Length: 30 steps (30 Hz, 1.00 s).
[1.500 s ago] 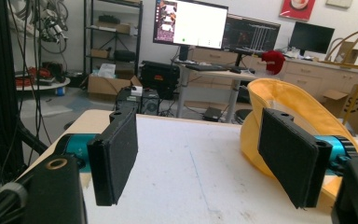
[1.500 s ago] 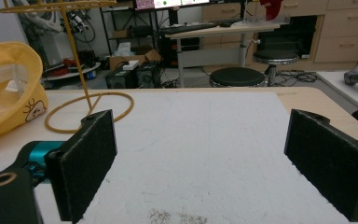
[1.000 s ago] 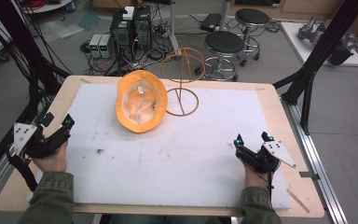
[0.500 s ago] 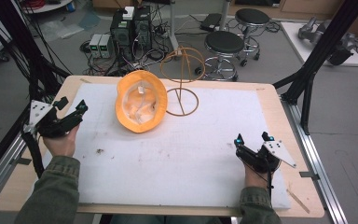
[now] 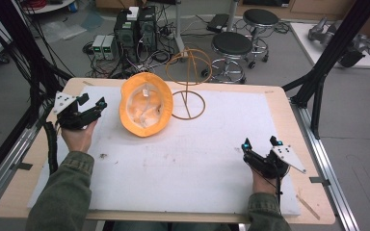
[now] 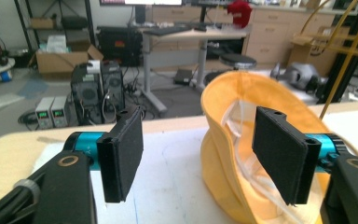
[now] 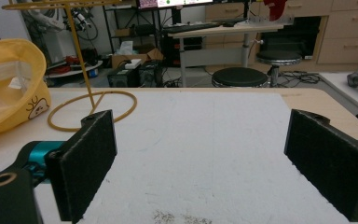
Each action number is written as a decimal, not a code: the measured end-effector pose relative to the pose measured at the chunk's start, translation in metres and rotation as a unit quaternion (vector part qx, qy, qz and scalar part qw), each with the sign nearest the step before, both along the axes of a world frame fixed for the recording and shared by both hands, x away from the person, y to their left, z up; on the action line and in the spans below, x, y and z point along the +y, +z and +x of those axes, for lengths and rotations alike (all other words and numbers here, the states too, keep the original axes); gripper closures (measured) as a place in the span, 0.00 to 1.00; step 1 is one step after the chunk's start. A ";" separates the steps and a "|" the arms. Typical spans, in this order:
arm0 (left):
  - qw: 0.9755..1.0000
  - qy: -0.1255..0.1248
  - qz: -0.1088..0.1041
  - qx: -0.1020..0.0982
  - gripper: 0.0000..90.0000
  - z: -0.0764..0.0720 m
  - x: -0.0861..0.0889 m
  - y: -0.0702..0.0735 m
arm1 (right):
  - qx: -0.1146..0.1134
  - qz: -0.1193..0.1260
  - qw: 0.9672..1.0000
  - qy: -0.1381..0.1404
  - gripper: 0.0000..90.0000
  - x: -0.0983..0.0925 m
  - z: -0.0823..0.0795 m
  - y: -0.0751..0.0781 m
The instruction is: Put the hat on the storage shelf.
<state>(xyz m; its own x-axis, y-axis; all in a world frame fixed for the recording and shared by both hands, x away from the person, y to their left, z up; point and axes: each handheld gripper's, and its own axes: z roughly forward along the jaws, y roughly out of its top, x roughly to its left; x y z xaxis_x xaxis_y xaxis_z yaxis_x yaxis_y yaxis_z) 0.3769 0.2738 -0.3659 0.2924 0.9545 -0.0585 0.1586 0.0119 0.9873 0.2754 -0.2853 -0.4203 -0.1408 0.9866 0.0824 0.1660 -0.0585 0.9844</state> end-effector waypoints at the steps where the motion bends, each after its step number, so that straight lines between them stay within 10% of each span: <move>1: 1.000 0.000 0.001 0.006 0.38 0.002 -0.001 -0.002 | 0.000 -0.002 1.000 0.001 0.09 0.000 0.000 0.000; 19: 0.998 -0.020 0.033 0.058 0.41 0.053 -0.018 0.001 | 0.006 -0.002 1.000 0.004 0.09 0.001 0.003 -0.001; 30: 0.992 -0.034 0.047 0.113 0.42 0.086 -0.041 -0.009 | 0.011 -0.002 1.000 0.008 0.09 0.001 0.004 -0.002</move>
<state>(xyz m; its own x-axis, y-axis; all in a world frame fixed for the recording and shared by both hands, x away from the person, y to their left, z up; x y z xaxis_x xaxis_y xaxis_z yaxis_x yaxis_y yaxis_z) 0.4634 0.2325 -0.3746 0.3459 0.9373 -0.0414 0.3725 -0.0967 0.9230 0.2797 -0.2846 -0.4224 -0.1539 0.9848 0.0811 0.1881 -0.0514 0.9808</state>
